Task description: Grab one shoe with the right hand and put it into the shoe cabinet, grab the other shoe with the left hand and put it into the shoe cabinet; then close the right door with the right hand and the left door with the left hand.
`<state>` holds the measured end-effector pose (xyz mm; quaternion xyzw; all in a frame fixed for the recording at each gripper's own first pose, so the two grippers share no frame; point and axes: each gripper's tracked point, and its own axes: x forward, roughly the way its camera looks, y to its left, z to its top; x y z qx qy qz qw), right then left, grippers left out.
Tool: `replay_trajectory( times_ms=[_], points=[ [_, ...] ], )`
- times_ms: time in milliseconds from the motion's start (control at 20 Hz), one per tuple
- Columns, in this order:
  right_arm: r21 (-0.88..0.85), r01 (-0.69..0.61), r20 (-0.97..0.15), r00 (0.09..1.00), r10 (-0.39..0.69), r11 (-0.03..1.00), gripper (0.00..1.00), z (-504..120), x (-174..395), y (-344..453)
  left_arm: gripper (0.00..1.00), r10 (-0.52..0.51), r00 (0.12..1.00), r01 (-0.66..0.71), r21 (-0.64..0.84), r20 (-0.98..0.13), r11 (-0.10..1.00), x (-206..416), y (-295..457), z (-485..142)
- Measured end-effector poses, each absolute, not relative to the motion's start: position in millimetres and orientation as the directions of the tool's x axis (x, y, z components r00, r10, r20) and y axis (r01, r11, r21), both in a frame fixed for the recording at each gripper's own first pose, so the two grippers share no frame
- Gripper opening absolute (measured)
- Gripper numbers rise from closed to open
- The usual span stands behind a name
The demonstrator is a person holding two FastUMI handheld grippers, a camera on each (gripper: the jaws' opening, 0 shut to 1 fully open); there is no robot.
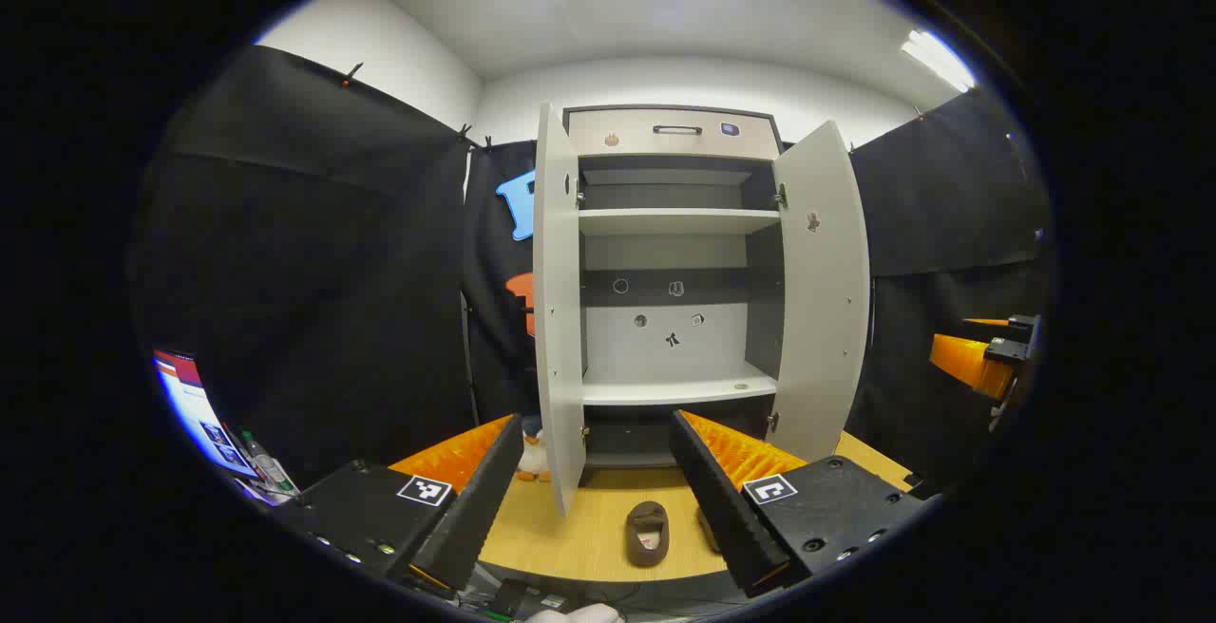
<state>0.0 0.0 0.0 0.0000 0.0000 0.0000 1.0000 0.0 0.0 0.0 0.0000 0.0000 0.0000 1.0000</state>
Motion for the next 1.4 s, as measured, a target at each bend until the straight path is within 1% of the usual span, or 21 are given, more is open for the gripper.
replay_trajectory(
  times_ms=[50,650,700,750,800,1000,1200,1400],
  points=[
    [0.000,0.001,-0.002,1.000,-0.001,1.000,0.98,0,0,0,0.95,-0.002,1.000,0.002,0.000,0.000,1.000,0,-1,0],
    [0.002,0.014,0.002,1.000,-0.014,1.000,0.98,-1,-1,-5,0.95,-0.017,1.000,0.017,0.000,-0.002,1.000,0,-7,-1],
    [0.003,0.016,0.001,1.000,-0.016,1.000,0.98,-1,-1,-6,1.00,-0.019,1.000,0.019,-0.002,-0.005,1.000,0,-7,-1],
    [0.005,0.018,-0.004,1.000,-0.018,1.000,0.98,-2,0,-7,1.00,-0.022,1.000,0.022,-0.003,-0.010,1.000,0,-8,-3],
    [0.007,0.016,-0.008,1.000,-0.016,1.000,0.97,-2,1,-6,0.95,-0.023,1.000,0.023,-0.004,-0.009,1.000,0,-8,-3],
    [-0.005,0.024,-0.012,1.000,-0.024,1.000,0.98,-7,4,-6,0.95,-0.025,1.000,0.025,-0.009,-0.007,1.000,4,-7,-2],
    [-0.020,0.015,-0.070,0.997,-0.016,1.000,0.98,-32,16,1,0.95,-0.030,0.999,0.030,-0.008,-0.020,1.000,6,-6,-9],
    [-0.045,-0.006,-0.165,0.986,-0.001,0.999,0.98,-74,33,18,0.95,-0.024,0.999,0.023,-0.014,-0.048,1.000,4,5,-23]
  ],
)
